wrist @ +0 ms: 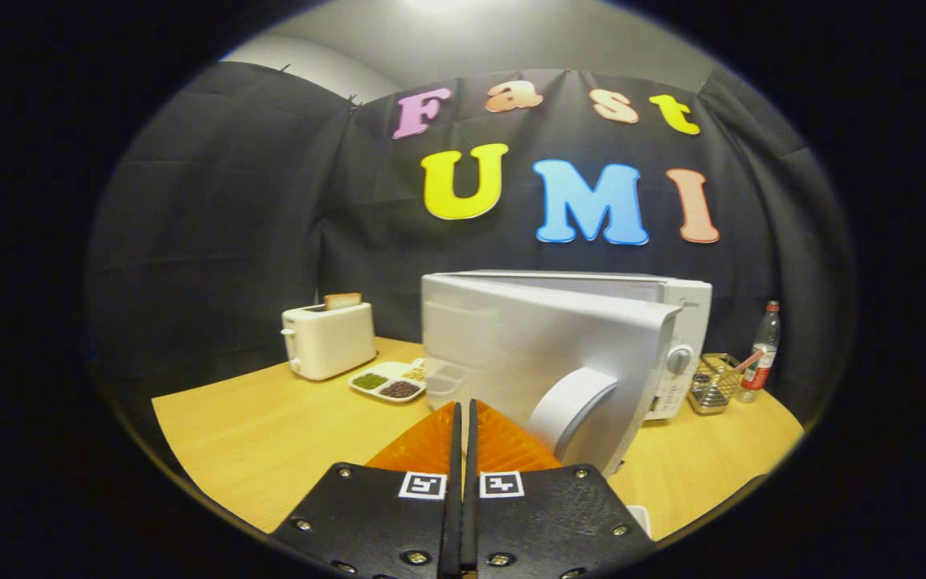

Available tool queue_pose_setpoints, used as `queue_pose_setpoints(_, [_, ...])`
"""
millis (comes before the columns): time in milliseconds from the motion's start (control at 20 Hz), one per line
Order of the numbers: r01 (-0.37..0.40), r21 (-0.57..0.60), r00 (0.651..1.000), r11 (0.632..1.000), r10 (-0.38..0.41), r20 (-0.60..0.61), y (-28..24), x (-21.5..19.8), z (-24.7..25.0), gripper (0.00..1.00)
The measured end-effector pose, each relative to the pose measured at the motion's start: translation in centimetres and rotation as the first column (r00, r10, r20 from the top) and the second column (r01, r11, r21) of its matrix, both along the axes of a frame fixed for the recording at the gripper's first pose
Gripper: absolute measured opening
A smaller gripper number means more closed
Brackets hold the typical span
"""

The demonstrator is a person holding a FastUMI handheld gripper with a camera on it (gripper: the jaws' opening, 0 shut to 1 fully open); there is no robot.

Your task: Open the microwave, put the food inside, and close the microwave door.

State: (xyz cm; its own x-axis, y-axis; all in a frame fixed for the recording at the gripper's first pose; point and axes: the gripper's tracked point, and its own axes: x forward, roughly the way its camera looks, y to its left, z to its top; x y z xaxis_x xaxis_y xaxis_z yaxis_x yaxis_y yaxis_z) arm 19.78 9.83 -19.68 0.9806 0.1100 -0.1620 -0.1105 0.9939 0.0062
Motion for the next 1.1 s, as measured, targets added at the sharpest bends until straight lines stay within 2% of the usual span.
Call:
queue_pose_setpoints(150, [0.082,-0.007,0.997,0.997,-0.082,0.013,-4.2,1.8,0.8,0.01])
queue_pose_setpoints(300, [0.129,-0.042,0.991,0.991,-0.129,0.021,-6.9,3.9,1.2,0.01])
queue_pose_setpoints(500, [0.179,-0.103,0.984,0.978,-0.175,0.041,-9.3,6.6,1.7,0.01])
queue_pose_setpoints(1100, [0.291,-0.127,0.957,0.948,-0.290,0.030,-13.4,13.9,-0.2,0.01])
